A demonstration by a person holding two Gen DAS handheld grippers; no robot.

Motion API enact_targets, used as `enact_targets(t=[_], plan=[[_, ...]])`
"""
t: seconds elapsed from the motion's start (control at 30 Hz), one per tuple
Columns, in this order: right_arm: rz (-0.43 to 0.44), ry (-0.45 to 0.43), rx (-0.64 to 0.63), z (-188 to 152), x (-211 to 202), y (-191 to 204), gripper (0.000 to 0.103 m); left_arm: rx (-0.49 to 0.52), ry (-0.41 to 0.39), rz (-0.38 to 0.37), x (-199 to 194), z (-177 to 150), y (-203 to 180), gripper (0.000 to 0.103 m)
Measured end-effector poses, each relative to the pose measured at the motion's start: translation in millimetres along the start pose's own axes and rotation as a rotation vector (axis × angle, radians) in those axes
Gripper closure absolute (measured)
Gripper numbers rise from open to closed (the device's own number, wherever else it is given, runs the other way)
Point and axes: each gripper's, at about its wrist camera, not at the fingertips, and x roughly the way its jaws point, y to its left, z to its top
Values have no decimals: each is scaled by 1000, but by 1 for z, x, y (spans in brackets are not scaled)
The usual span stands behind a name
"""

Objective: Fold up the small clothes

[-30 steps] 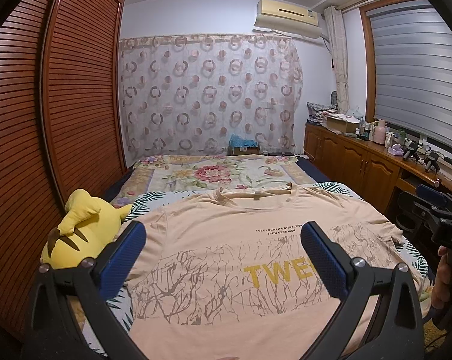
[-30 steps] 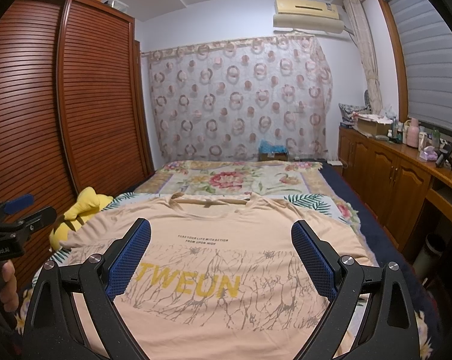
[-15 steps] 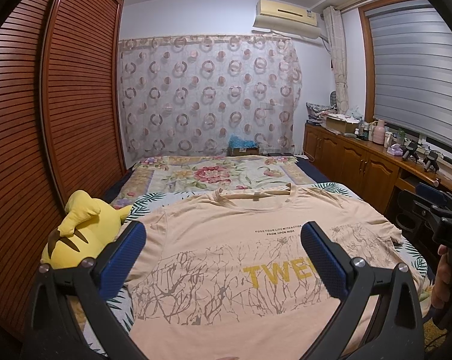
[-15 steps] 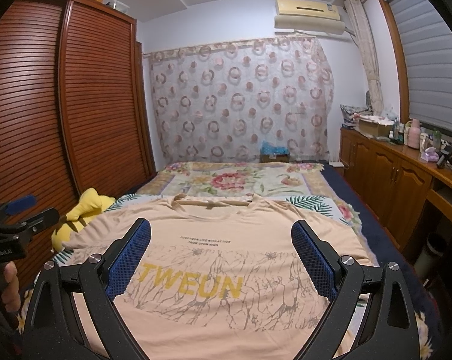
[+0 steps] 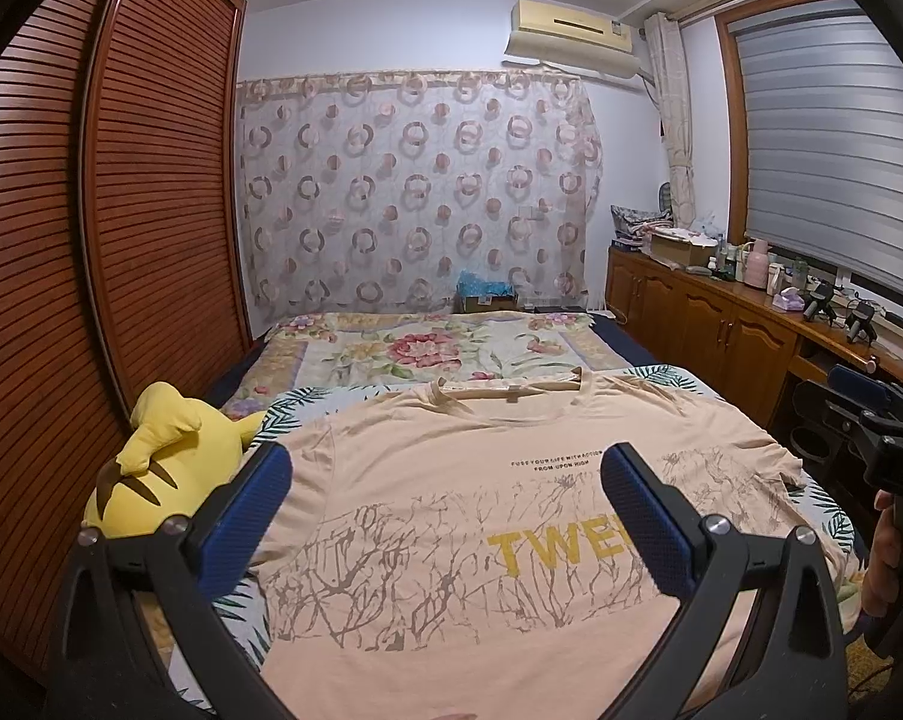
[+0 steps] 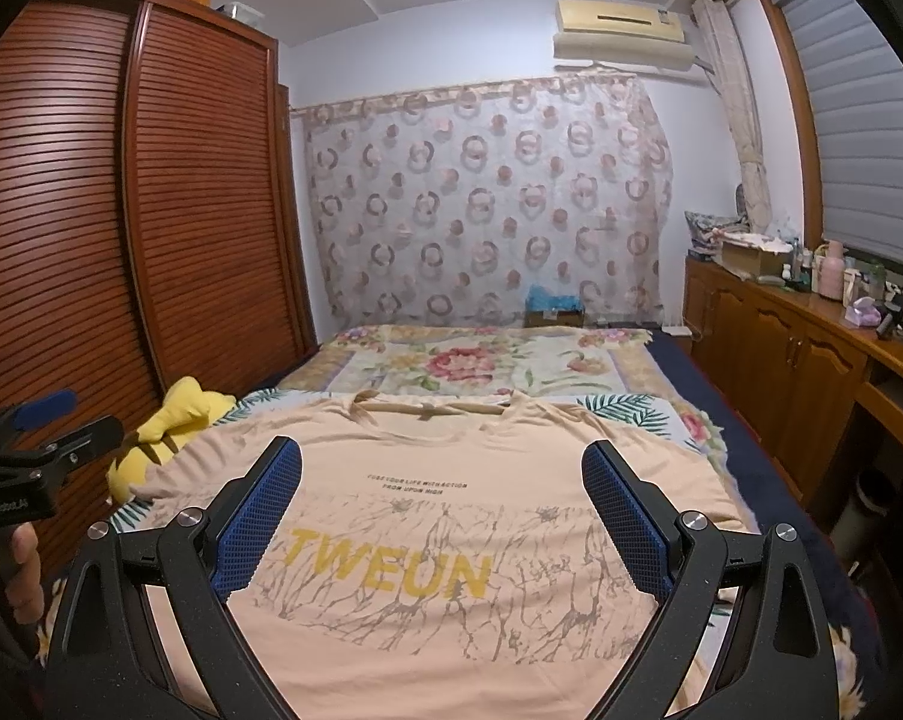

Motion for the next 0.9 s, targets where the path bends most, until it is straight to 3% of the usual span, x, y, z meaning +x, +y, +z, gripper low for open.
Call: enact_targets(t=[0.47, 0.9], plan=[[79, 50, -61, 14, 41, 43, 6, 4, 60, -3, 22, -10, 37, 0], [152, 147, -93, -9, 90, 54, 7, 14, 183, 36, 74, -44, 92, 0]])
